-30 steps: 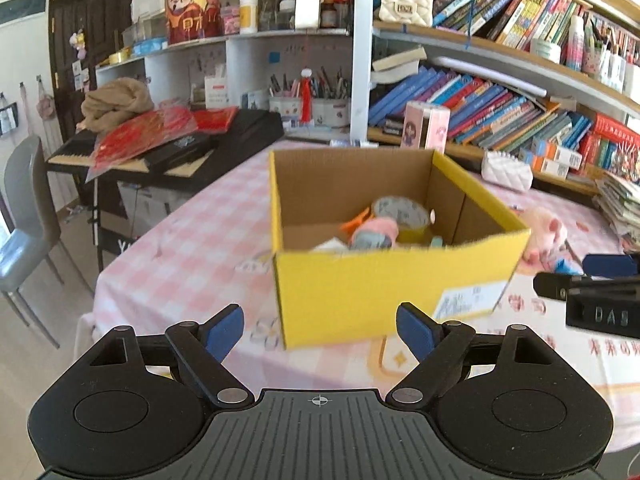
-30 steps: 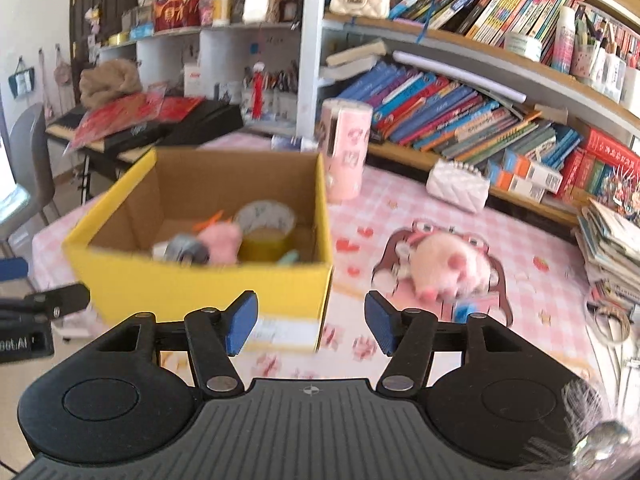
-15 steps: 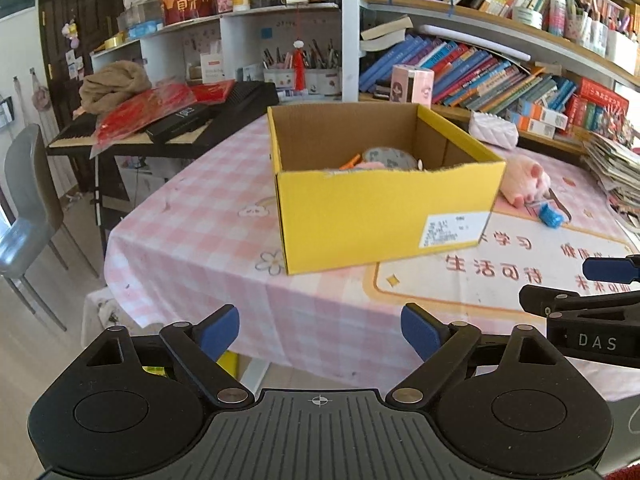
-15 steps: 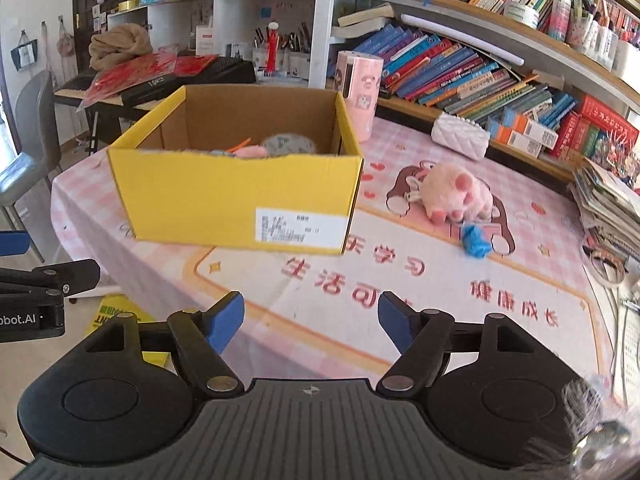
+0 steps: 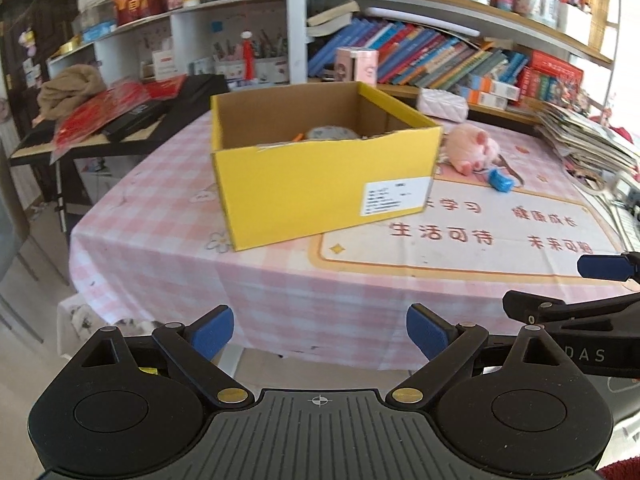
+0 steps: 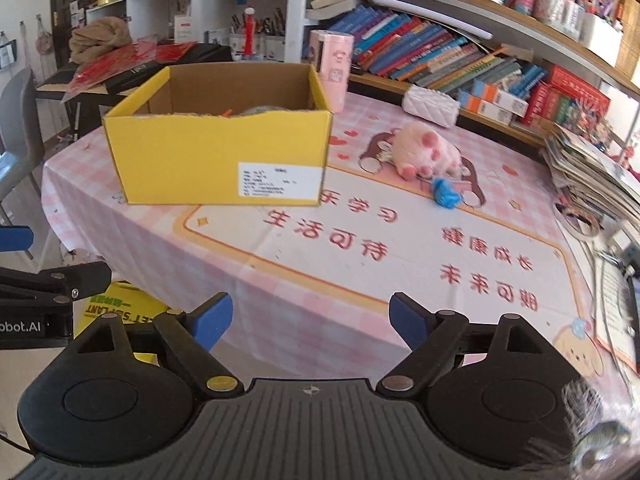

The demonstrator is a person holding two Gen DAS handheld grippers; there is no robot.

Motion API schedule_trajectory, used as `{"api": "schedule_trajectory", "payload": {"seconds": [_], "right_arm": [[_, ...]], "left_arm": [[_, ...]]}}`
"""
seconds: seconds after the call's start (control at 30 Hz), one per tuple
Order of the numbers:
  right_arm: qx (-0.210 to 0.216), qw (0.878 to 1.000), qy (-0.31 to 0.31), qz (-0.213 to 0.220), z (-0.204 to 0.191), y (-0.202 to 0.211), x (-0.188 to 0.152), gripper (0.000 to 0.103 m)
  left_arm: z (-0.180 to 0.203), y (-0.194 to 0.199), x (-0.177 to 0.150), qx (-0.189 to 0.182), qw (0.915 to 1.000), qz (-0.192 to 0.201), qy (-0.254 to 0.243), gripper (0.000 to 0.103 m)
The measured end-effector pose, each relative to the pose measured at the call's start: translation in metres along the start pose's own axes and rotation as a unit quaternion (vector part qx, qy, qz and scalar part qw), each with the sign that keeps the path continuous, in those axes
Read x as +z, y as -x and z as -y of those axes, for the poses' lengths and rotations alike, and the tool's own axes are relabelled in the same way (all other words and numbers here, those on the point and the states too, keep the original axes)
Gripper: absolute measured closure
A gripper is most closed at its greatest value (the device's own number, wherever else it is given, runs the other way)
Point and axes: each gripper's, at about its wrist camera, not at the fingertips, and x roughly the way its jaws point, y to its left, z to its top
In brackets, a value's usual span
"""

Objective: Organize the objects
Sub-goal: 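Move both grippers toward the pink pig plush and blue bag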

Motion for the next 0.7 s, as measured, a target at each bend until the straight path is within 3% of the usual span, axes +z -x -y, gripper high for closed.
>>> {"api": "schedule_trajectory", "payload": {"seconds": [0.43, 0.7], "right_arm": [[-0.072, 0.996, -0.060, -0.011, 0.041, 0.014, -0.018, 0.015], [-0.095, 0.993, -0.076, -0.015, 0.064, 0.011, -0.018, 0.015]], "left_arm": [[0.041, -0.012, 0.010, -0.062, 0.9964, 0.003, -0.057, 0.008], [0.064, -0.024, 0.020, -0.084, 0.9939, 0.001, -0.071, 0.008]]}}
